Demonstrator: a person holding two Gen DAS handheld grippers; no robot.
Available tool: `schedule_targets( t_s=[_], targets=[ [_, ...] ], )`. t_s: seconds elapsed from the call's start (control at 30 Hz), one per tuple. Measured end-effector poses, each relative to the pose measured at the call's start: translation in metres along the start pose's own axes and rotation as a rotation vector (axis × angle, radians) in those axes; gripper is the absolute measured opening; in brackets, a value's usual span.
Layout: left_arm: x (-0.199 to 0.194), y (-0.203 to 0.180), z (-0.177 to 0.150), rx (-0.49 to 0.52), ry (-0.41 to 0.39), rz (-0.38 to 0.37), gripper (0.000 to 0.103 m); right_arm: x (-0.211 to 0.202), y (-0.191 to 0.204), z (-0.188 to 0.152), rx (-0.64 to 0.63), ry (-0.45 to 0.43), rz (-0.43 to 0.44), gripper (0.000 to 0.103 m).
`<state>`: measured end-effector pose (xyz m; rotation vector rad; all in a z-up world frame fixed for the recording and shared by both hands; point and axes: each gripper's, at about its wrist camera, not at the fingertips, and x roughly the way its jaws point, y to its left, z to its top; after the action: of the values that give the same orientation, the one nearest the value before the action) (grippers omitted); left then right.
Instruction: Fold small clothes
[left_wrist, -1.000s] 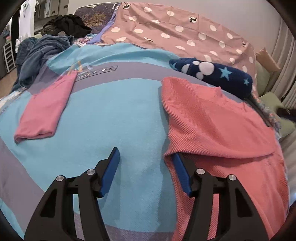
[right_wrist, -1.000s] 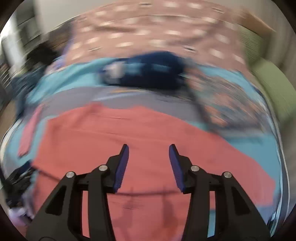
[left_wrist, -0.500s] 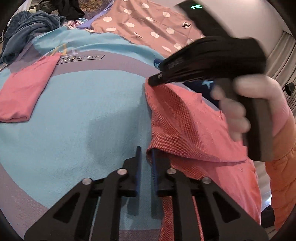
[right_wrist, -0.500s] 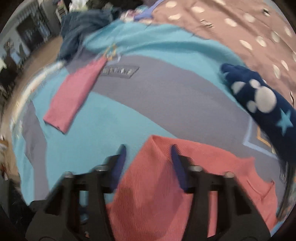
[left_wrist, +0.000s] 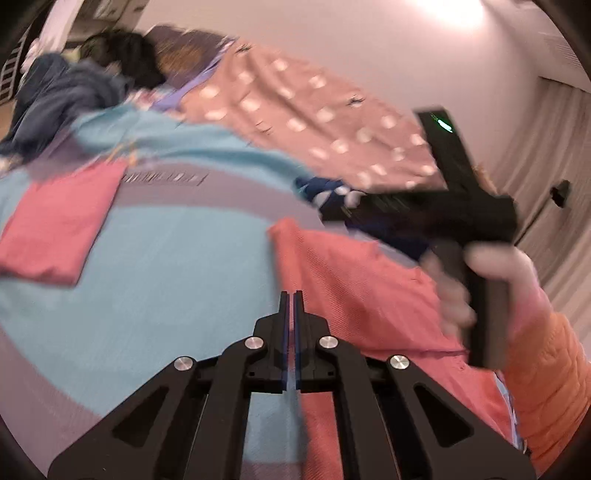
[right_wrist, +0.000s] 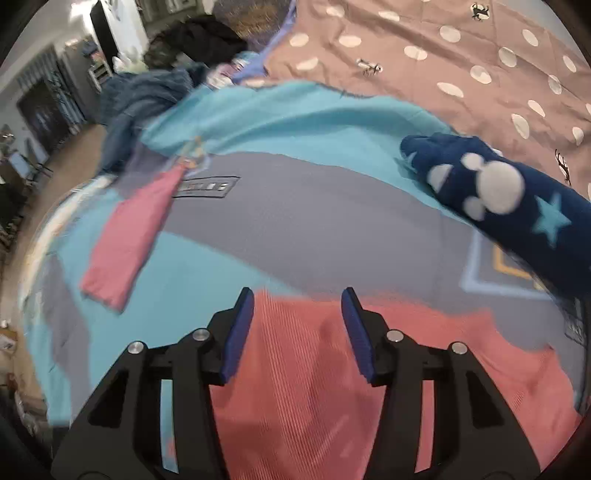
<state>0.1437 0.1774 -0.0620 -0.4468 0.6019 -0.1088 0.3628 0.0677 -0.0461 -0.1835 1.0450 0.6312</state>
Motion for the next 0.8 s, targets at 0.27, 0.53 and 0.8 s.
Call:
schedule_targets(
  t_s=[0.27, 0.53, 0.8],
  targets=[
    [0.049, 0.02, -0.008, -0.071, 0.242, 0.043, 0.005, -0.084, -0.123, -0.141, 0.212, 0.03, -0.213, 0.034],
    [0.044, 0.015, -0.015, -0.046, 0.225, 0.044, 0.006, -0.146, -0.23, -0.235, 0.651, -0.05, -0.092, 0.034],
    [0.046, 0.018, -0.016, -0.051, 0.222, 0.004, 0.016, -0.106, -0.211, -0.208, 0.594, -0.028, -0.016, 0.039]
  ],
)
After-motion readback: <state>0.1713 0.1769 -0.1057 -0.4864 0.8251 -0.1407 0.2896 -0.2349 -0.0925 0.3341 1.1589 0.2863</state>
